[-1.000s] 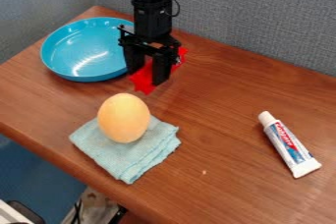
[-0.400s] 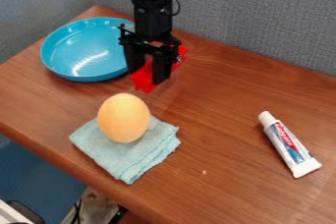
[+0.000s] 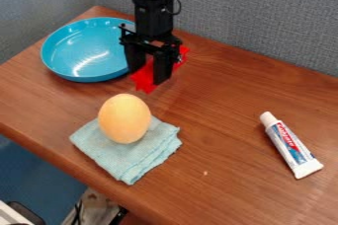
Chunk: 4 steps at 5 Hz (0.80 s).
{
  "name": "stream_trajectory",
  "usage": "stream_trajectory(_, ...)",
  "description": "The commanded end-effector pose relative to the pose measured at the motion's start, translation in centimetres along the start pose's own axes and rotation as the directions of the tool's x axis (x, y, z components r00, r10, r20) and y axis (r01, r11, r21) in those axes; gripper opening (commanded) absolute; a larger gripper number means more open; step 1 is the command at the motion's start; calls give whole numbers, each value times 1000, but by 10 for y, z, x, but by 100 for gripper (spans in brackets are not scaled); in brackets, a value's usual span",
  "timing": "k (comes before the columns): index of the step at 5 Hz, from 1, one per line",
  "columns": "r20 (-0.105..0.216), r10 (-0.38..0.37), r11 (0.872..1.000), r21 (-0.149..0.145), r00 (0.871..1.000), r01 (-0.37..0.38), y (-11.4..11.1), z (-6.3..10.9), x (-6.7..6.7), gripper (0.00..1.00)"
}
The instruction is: Put the red object on the blue plate
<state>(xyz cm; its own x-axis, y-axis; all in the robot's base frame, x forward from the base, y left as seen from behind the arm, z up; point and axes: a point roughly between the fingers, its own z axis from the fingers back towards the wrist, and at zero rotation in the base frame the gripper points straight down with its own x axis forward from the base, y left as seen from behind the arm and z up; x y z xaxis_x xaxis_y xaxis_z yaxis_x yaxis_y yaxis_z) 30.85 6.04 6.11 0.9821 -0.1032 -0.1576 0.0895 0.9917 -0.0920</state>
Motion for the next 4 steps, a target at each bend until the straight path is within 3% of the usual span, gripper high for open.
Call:
stream_trajectory(1, 106, 16, 1000, 22, 994, -18, 6, 33, 5, 0)
stream_trajectory(4, 106, 16, 1000, 22, 994, -19, 7, 35, 6, 0)
